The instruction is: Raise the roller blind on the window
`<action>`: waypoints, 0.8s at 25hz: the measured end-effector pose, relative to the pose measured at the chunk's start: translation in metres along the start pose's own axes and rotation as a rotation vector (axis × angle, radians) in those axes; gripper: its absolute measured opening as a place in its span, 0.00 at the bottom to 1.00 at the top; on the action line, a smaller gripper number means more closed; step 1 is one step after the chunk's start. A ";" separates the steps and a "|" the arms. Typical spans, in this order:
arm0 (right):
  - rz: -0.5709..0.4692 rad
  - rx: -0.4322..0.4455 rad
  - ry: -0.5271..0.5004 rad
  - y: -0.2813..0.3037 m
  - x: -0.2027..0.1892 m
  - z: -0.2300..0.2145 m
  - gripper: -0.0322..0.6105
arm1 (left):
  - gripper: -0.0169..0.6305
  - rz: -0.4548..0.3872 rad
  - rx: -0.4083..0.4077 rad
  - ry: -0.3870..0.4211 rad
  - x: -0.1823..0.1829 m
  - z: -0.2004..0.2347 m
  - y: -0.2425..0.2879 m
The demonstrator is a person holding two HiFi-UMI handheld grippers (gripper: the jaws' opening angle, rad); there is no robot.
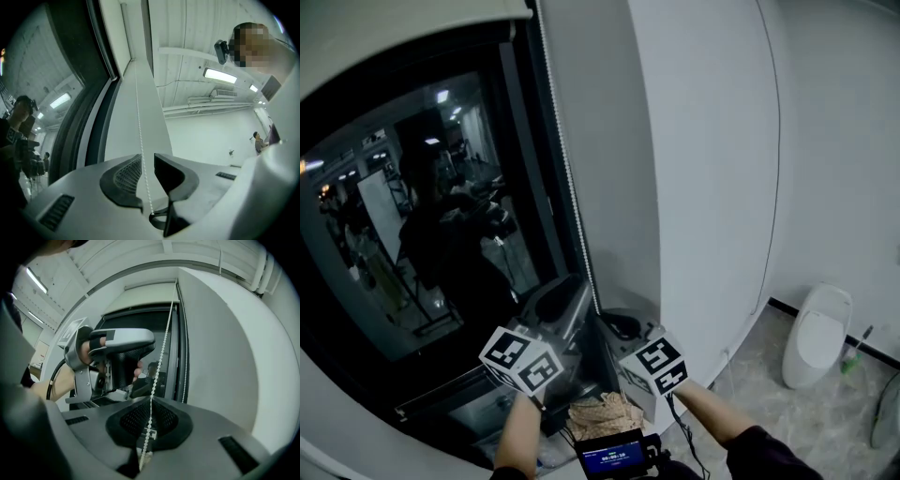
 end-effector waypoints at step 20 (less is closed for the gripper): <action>-0.363 -0.127 -0.092 -0.052 0.098 -0.012 0.08 | 0.09 -0.050 0.074 0.086 0.030 -0.003 -0.001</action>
Point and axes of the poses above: the fingertips, and each gripper's own axes: y forward along the fingers, z to its left, x out of its top, the point moved 9 cm from there along -y, backward along the fingers, and after that the axes turned 11 degrees about z, right-handed, at the moved point
